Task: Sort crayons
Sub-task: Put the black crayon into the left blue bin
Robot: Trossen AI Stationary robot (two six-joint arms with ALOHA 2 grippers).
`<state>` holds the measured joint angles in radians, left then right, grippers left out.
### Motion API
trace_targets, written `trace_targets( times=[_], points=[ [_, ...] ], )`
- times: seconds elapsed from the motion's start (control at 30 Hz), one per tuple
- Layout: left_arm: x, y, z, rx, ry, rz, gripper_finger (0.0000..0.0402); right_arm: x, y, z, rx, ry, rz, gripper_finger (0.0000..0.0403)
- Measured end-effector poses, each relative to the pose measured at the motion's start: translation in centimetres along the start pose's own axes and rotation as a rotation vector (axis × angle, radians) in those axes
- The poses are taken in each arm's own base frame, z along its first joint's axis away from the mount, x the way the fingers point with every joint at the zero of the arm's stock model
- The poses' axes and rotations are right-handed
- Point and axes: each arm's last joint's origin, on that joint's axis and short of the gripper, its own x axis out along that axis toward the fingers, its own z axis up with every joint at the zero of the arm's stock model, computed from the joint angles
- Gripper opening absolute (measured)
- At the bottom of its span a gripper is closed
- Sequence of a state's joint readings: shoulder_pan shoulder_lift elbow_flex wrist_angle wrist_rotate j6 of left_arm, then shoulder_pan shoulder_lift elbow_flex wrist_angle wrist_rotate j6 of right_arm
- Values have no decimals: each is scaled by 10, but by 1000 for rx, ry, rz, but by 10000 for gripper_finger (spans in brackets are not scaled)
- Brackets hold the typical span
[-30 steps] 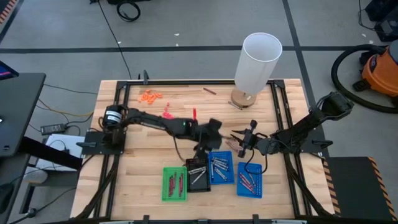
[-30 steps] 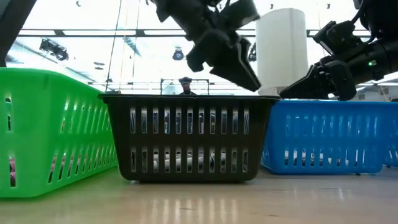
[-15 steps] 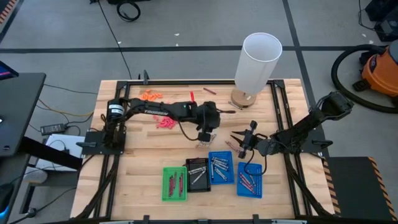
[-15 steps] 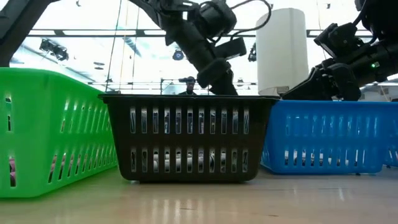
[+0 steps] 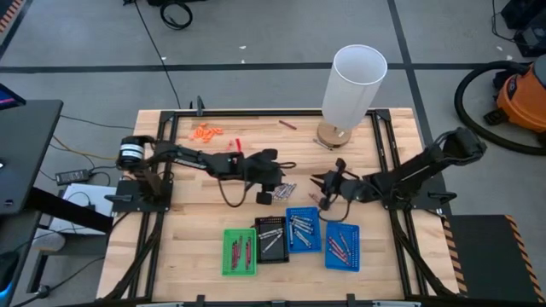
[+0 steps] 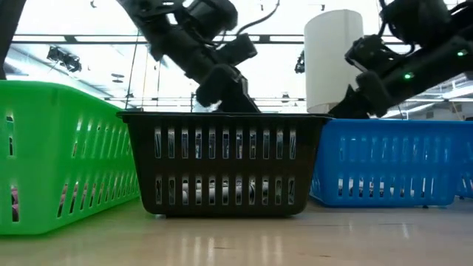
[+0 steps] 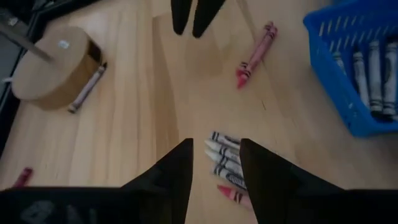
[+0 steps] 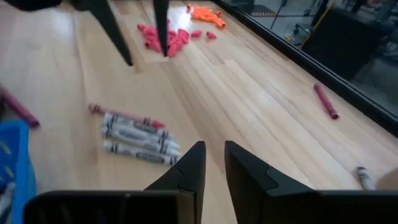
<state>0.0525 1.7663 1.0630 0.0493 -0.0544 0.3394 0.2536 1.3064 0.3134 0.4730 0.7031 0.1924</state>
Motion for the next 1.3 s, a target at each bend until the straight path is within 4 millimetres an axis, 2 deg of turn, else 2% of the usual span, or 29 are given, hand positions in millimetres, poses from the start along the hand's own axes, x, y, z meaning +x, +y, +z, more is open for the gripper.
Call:
trace_targets(
  times=[0.2,0.4,0.67,1.0,1.3],
  points=[
    [-15,-6,-18,-47,-41,14,142,12,-15,6,67,-9,0,66],
    [-17,-10,-33,-88,-49,19,142,21,-28,10,86,-26,-27,66],
    [-15,-7,-35,-164,-53,29,142,27,-40,25,122,-136,-42,66],
    [-15,-7,-36,-256,-41,25,142,48,-43,49,86,-118,-69,66],
    [-15,-14,-36,-325,-25,4,142,53,-39,49,79,-107,-19,66]
  ],
)
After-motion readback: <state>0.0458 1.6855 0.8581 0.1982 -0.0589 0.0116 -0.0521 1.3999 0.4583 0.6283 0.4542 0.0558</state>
